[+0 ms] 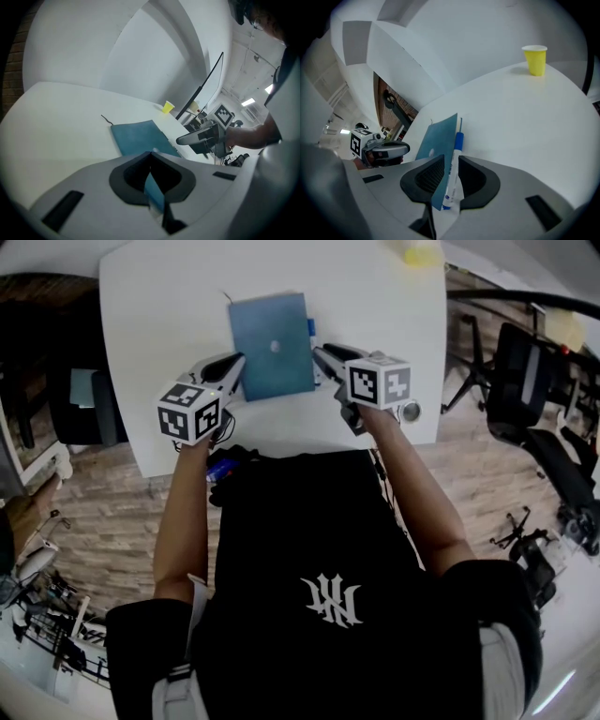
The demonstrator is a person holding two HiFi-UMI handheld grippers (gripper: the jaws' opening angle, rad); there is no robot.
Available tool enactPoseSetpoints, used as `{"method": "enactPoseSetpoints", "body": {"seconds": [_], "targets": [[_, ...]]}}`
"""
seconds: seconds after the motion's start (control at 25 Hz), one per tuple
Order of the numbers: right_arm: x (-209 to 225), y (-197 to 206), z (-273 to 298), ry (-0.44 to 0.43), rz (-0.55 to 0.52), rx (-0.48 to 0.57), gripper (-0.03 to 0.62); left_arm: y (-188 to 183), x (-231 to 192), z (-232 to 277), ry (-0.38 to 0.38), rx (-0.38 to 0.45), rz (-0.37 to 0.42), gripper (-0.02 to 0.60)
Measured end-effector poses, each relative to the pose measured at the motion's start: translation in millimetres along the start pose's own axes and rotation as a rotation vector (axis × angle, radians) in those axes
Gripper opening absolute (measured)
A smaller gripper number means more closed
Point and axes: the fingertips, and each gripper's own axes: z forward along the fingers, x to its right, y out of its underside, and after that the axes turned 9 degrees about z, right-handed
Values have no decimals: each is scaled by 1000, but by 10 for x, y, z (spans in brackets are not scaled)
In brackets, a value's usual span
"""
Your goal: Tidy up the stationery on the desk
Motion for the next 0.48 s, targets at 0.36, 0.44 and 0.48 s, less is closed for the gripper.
{"method": "enactPoseSetpoints", "body": {"seconds": [0.36, 0.44, 0.48], "targets": [[-1323, -832, -722, -308, -357, 294, 63, -843, 370, -615, 83, 255, 174, 3], [-1626, -999, -962, -375, -434, 373, 58, -1053, 493, -803, 118, 315, 233, 3], [-1765, -1057, -1086, -401, -474, 409, 58, -1143, 556, -903, 131, 341, 262, 3]]}}
